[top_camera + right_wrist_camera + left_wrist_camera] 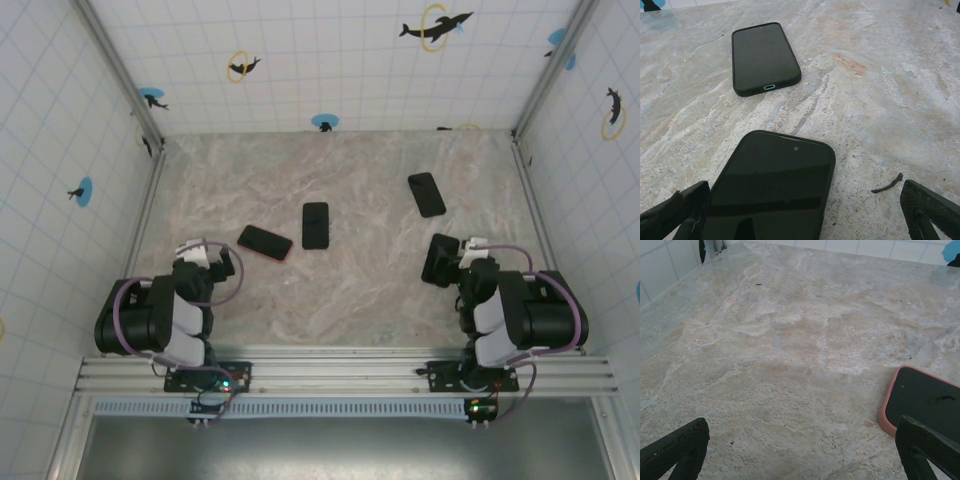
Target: Take the phone out of the phone case
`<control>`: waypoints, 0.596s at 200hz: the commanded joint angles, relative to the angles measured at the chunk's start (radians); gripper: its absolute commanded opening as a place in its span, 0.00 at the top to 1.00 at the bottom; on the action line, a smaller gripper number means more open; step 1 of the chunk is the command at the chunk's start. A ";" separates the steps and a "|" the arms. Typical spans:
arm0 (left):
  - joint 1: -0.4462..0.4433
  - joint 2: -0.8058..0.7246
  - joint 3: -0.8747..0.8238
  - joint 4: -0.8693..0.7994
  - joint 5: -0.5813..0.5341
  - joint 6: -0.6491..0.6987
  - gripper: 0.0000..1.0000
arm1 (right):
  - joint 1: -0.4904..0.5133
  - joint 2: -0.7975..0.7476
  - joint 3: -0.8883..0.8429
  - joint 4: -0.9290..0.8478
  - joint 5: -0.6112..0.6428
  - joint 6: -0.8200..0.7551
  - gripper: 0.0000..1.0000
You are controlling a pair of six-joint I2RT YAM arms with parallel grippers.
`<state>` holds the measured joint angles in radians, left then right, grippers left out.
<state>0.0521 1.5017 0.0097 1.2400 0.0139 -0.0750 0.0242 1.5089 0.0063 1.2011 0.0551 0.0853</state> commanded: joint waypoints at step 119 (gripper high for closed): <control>-0.030 -0.291 0.403 -0.861 -0.144 -0.402 0.02 | -0.015 -0.305 0.157 -0.418 -0.208 0.036 0.00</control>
<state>0.0452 1.2194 0.2695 0.7494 -0.0391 -0.2237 0.0109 1.2720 0.0967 0.9489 -0.0383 0.0872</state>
